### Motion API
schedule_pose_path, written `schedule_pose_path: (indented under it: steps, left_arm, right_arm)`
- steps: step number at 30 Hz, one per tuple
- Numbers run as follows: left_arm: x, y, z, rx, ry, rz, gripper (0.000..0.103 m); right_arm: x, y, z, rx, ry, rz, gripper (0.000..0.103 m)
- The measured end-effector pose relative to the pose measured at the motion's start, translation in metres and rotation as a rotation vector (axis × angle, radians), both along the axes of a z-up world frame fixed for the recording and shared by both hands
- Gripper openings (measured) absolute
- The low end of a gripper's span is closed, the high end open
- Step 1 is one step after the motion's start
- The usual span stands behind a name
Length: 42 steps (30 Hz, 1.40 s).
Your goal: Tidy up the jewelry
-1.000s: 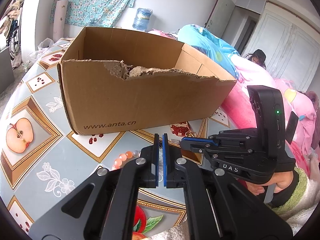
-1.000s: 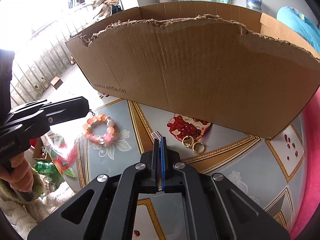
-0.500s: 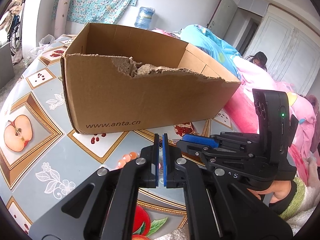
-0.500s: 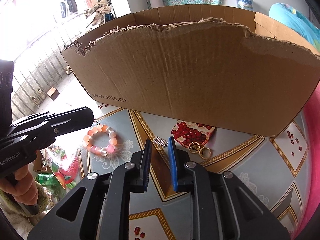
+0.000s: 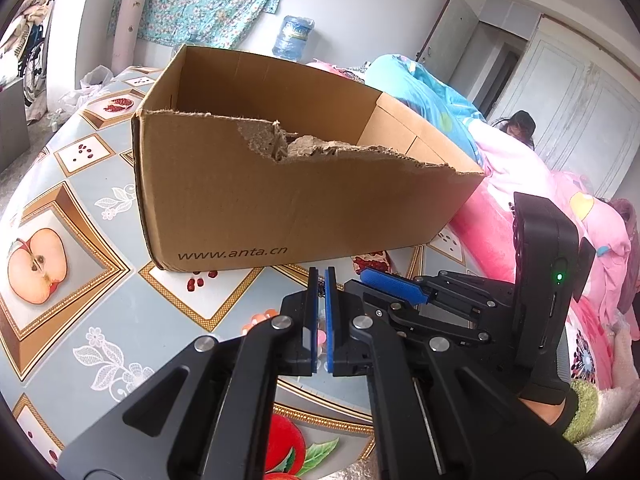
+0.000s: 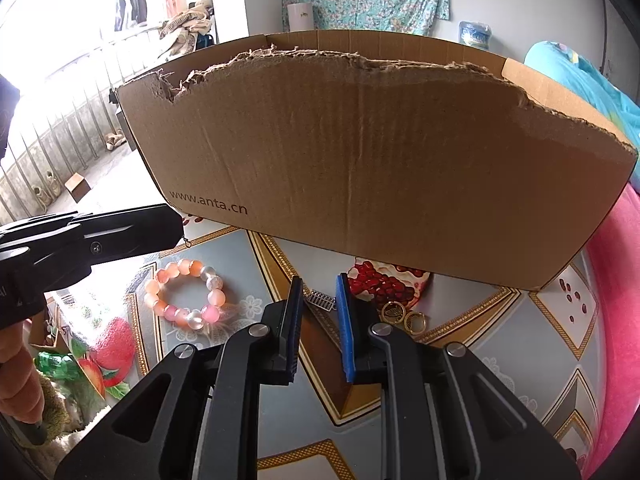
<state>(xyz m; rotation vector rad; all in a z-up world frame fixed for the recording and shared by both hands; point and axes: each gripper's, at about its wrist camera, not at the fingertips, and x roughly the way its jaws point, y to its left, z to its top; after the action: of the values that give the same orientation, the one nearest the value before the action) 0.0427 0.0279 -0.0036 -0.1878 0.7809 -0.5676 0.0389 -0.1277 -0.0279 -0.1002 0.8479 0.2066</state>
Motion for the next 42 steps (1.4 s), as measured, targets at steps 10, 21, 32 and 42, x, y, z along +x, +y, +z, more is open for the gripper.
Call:
schedule_pose_path:
  steps: [10, 21, 32, 42]
  left_arm:
    - [0.0, 0.003, -0.002, -0.001, 0.005, 0.006, 0.002]
    - [0.001, 0.004, -0.002, 0.0, 0.004, 0.005, 0.002]
    - [0.001, 0.004, -0.002, -0.002, 0.005, 0.006, 0.002]
    - [0.0, 0.004, 0.002, -0.004, 0.0, 0.006, 0.002]
  right_arm:
    - [-0.003, -0.001, -0.001, 0.03, 0.006, 0.015, 0.007]
    - [-0.009, -0.015, 0.005, 0.078, 0.119, 0.132, 0.007]
    - [0.001, 0.003, 0.007, -0.024, 0.178, 0.196, 0.008]
    - [0.001, -0.003, 0.007, 0.026, 0.194, 0.168, 0.005]
